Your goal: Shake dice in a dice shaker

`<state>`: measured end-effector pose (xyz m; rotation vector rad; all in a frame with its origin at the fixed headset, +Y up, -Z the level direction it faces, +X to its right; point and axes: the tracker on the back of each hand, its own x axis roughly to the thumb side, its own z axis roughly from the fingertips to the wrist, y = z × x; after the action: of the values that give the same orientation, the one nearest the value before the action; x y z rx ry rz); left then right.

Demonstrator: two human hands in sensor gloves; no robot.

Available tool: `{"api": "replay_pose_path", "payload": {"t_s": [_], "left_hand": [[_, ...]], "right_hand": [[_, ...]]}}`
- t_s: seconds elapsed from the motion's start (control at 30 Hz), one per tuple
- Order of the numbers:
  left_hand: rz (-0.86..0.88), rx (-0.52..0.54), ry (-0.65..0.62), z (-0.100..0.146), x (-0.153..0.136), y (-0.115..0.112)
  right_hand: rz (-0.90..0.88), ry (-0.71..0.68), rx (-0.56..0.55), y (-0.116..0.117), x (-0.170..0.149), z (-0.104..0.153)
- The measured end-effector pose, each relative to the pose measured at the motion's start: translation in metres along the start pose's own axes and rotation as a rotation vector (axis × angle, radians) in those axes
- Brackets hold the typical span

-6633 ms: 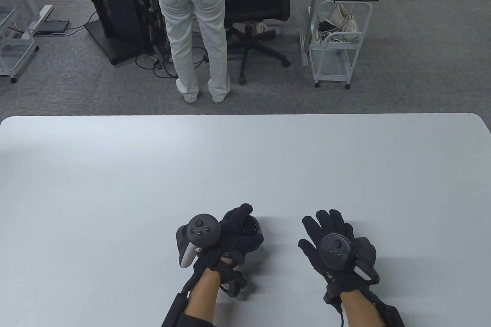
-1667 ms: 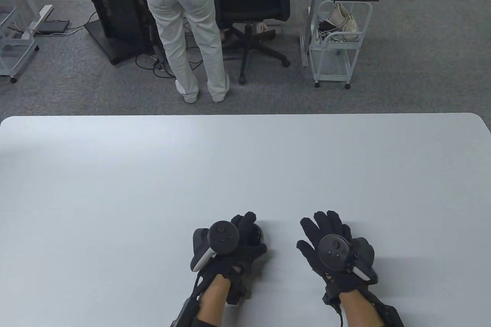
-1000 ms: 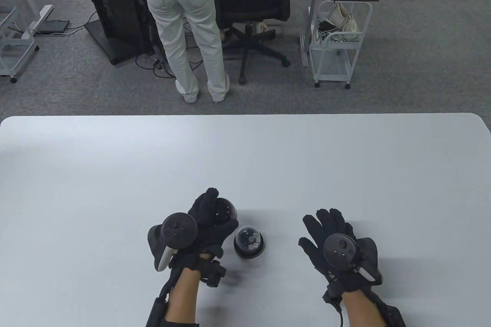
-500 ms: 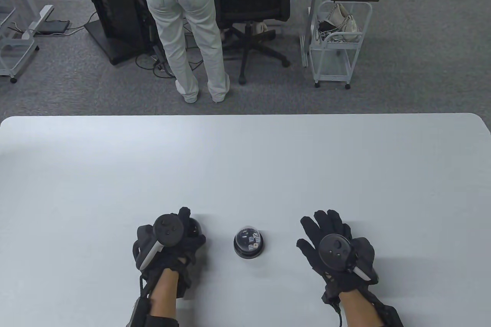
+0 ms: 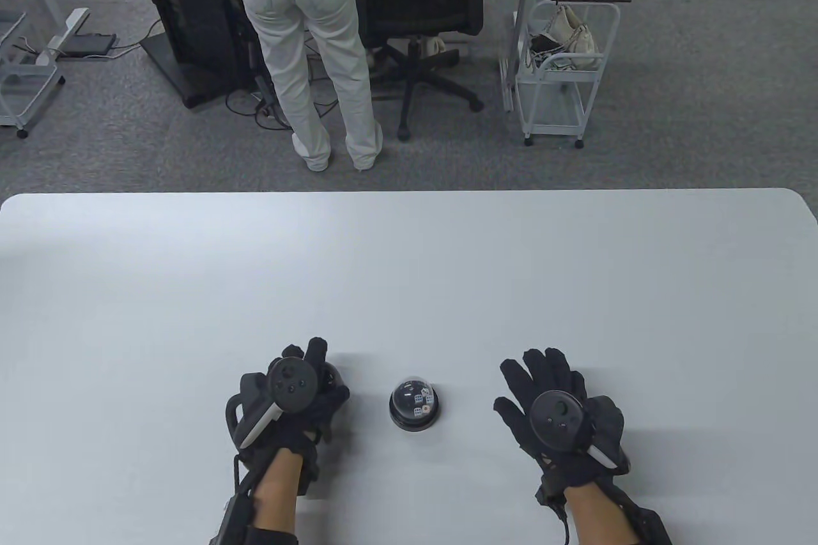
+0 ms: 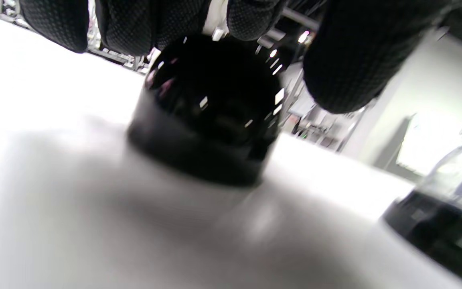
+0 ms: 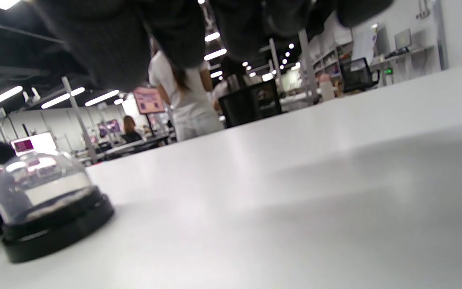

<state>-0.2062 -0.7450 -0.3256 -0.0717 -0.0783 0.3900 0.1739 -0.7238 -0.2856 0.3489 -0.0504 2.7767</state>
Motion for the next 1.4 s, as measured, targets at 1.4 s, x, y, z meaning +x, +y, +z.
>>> {"api": "replay_pose_path", "payload": {"t_s": [1.4], "left_hand": [[-0.211, -0.033, -0.157, 0.032, -0.002, 0.008]], "right_hand": [[0.169, 0.006, 0.04, 0.017, 0.005, -0.004]]}}
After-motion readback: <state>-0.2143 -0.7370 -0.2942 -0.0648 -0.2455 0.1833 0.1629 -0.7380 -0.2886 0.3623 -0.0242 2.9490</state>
